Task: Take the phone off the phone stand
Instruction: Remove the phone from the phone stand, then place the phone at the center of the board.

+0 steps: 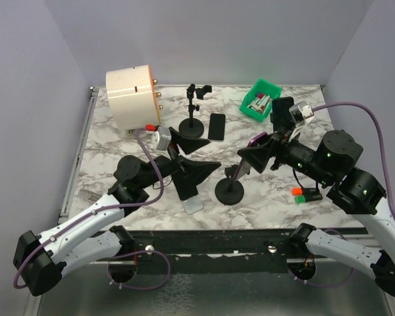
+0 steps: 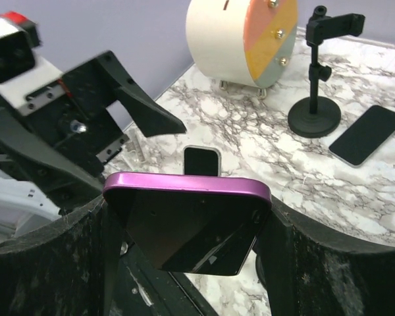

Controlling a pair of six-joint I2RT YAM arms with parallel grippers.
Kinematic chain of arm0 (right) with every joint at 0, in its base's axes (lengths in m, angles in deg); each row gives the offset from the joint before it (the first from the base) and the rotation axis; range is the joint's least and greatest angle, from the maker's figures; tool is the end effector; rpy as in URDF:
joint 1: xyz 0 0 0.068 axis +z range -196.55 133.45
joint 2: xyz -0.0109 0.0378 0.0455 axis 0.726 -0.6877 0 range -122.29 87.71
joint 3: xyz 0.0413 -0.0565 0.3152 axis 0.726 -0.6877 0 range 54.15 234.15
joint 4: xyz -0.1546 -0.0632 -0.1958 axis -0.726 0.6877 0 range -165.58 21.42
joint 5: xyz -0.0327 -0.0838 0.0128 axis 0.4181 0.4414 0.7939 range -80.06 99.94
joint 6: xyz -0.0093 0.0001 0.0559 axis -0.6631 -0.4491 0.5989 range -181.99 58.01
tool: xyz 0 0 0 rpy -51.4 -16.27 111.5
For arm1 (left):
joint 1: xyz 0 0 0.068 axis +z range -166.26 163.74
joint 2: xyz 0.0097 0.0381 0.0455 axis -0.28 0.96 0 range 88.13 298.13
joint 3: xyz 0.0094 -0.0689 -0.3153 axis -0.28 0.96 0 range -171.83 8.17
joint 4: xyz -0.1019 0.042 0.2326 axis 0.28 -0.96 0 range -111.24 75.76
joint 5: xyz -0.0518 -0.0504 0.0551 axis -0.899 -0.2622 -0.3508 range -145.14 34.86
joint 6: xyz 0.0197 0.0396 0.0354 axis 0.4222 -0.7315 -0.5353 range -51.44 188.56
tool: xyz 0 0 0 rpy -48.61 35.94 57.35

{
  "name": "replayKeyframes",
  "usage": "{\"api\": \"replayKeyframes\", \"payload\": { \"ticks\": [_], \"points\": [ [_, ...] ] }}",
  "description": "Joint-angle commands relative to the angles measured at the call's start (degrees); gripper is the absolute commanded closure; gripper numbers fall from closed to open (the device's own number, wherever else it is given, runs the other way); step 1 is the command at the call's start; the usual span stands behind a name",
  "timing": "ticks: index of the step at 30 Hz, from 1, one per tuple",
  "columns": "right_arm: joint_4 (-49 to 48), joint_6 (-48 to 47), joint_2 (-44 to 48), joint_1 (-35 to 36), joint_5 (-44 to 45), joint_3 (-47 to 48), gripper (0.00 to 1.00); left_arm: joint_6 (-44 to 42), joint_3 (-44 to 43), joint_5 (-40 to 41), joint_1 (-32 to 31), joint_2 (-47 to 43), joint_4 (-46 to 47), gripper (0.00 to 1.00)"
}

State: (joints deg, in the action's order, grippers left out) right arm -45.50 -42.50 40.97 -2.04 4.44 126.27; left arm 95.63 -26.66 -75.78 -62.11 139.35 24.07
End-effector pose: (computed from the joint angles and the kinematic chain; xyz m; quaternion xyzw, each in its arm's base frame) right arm 0.0747 0.0787 0.4912 -0.1908 0.7102 0.3885 0.5552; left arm 0.1107 -0.1340 0.3905 0.2363 0.5191 -0.5651 0.5961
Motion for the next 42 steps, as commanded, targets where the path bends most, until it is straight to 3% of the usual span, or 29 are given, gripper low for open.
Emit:
{"api": "replayKeyframes", "payload": {
  "ticks": [1, 11, 16, 24, 32, 37, 42],
  "points": [
    [-2.38, 3.25, -1.77, -0.30, 6.45, 1.14, 0.99, -7.00, -9.29, -1.09, 0.05, 3.24, -14.05, 0.01],
    [1.75, 4.15, -8.73, -0.30, 14.18, 6.51, 0.99, -6.59, -18.39, -9.75, -0.26, 10.75, -19.38, 0.01],
    [1.75, 4.39, -10.74, -0.30, 13.87, 7.68, 0.99, -7.08, -19.89, -9.68, -0.58, 12.60, -20.94, 0.11],
    [1.57, 5.15, -12.41, -0.30, 12.93, 7.90, 0.99, -9.31, -23.70, -6.97, -1.85, 16.69, -24.83, 0.32],
    [2.19, 5.39, -13.64, -0.30, 13.22, 9.32, 0.99, -11.65, -24.86, -6.36, -3.02, 18.43, -24.92, 0.67],
    [1.87, 5.64, -13.38, -0.30, 13.54, 9.39, 0.99, -11.86, -23.86, -5.57, -3.20, 17.89, -24.60, 0.79],
    [1.20, 6.26, -13.38, -0.30, 11.99, 8.78, 0.99, -11.82, -23.15, -4.56, -3.44, 17.31, -23.45, 1.00]
  ]
}}
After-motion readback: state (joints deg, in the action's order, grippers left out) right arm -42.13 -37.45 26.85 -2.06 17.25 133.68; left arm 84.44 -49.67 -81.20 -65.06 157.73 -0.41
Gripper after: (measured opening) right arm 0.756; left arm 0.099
